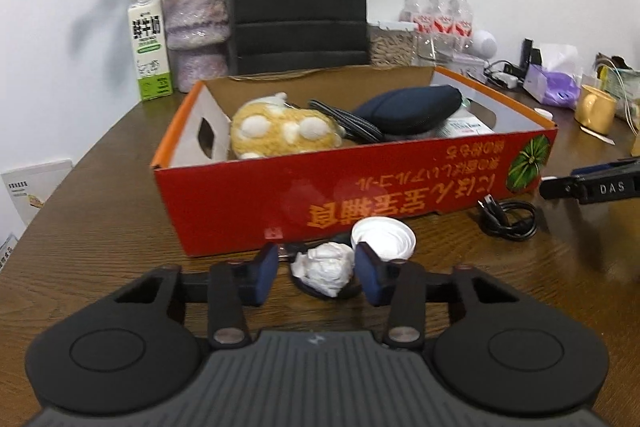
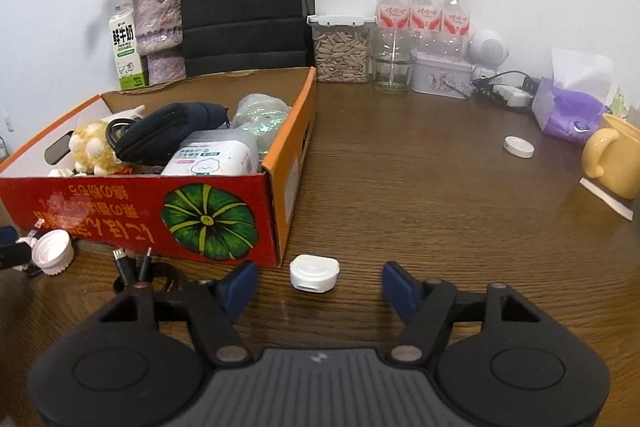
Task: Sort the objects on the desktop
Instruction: 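Grasp the white crumpled tissue with the left tool while the right tool grasps the small white plastic case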
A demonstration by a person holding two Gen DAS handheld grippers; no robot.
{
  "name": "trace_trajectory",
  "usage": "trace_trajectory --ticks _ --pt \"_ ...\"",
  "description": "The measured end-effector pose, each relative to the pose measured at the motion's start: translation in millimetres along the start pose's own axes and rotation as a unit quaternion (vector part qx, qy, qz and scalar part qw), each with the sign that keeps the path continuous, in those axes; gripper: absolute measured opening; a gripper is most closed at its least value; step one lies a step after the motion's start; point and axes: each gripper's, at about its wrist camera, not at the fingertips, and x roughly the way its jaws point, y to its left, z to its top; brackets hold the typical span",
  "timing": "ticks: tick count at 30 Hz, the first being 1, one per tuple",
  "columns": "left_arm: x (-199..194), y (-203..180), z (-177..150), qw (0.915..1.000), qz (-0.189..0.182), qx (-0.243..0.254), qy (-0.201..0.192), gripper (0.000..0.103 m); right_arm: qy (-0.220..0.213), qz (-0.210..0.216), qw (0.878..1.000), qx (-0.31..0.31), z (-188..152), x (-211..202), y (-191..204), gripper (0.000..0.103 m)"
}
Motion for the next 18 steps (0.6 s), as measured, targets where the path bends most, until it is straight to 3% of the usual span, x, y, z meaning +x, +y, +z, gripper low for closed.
trace_trajectory --ticks 6,9,18 --pt "6 -2 -1 0.9999 -0.014 -0.001 0.009 0.022 0.0 0.0 1.0 -0.015 -1 3 5 0.048" --pt "6 -2 -1 0.9999 -0.016 0.0 0.006 0.018 -0.004 0.008 1.0 -0.021 -2 2 7 0.025" --pt "-3 -4 0 0.9999 -0.013 0.0 -0.01 0.015 -0.014 0.014 0.999 -0.027 -7 -5 12 0.026"
